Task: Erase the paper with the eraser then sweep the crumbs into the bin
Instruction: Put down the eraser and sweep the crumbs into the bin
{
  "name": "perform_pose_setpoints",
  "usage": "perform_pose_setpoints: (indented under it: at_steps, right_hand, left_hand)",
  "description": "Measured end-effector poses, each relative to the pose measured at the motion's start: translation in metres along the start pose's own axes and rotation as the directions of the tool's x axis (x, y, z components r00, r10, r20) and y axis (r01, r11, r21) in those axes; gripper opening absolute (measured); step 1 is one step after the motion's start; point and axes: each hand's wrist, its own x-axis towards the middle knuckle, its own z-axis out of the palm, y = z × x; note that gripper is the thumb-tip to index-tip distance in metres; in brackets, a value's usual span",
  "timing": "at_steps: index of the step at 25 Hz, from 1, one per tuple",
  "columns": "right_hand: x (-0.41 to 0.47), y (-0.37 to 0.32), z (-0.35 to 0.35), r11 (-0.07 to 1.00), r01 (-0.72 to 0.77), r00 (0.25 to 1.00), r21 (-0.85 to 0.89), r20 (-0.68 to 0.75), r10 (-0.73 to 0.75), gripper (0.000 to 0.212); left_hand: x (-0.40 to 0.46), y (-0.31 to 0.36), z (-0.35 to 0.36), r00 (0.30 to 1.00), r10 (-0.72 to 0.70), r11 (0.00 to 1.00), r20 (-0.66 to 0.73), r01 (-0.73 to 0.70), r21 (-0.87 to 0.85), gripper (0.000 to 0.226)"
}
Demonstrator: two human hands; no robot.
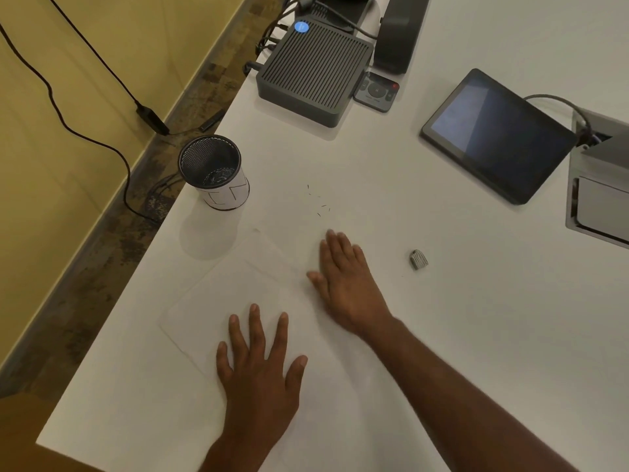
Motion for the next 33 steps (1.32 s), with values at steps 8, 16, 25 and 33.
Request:
perform_pose_setpoints:
  at_steps: [8,16,25,33]
  right_hand:
    - [-0.067,-0.025,0.009,0.908,-0.413,0.901,0.067,-0.115,0.418,0.076]
    - [0.05,-0.058,0.002,0.946,-0.28,0.954,0.163,-0.061,0.292,0.076]
    - [-0.005,-0.074,0.028,0.839,-0.536,0.843,0.097,-0.004,0.538,0.088]
    - [0.04,-0.072,0.002,0.878,-0.417,0.872,0.236,-0.167,0.459,0.083]
  left_hand:
    - [-0.004,0.011,0.0,0.998,-0.055,0.998,0.022,0.055,-0.013,0.071]
    - [0.0,0.016,-0.003,0.996,-0.074,0.997,0.048,0.076,-0.022,0.074]
    - [0.004,0.019,0.005,0.994,0.041,0.999,0.098,-0.041,0.003,0.069]
    - [0.014,0.018,0.008,0.993,0.102,0.995,0.057,-0.103,0.009,0.067]
